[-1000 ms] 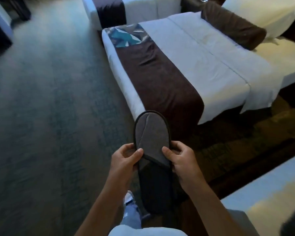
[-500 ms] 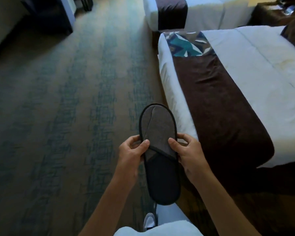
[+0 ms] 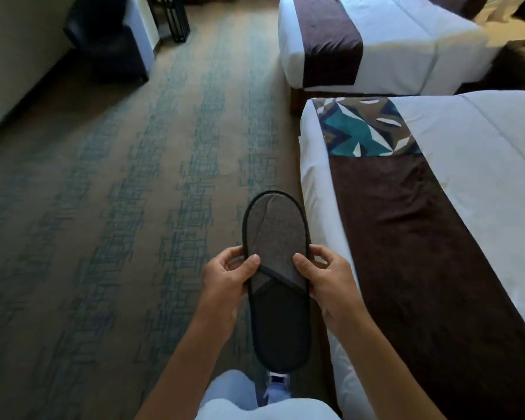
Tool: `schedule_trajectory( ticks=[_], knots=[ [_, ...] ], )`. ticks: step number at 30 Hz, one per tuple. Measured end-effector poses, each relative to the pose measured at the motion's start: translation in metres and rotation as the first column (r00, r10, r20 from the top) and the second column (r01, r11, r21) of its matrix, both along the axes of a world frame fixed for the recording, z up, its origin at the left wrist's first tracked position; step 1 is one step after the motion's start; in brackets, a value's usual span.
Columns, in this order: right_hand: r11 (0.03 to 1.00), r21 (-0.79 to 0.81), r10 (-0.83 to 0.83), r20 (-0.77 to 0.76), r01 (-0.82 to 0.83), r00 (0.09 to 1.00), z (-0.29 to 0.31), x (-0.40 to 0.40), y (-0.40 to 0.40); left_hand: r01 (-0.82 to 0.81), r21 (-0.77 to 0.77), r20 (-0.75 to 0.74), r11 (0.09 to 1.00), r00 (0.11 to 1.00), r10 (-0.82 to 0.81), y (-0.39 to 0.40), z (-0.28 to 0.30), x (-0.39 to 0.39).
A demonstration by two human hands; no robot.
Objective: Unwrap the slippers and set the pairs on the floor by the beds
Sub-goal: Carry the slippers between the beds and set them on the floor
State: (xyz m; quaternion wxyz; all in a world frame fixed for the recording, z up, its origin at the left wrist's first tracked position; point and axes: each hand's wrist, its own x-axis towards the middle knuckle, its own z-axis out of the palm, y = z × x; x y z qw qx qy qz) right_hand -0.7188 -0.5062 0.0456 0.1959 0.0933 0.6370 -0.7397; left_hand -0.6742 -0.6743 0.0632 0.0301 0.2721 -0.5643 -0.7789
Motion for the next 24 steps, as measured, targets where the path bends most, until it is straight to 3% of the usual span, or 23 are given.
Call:
schedule_trajectory(
  ticks=[24],
  knots=[
    [0.996, 0.054, -0.077, 0.000, 0.077, 0.997, 0.004, -0.531, -0.124, 0.102, 0.021, -0.014, 0.995, 0.995, -0.102, -0.131, -0.002, -0.547]
  ],
)
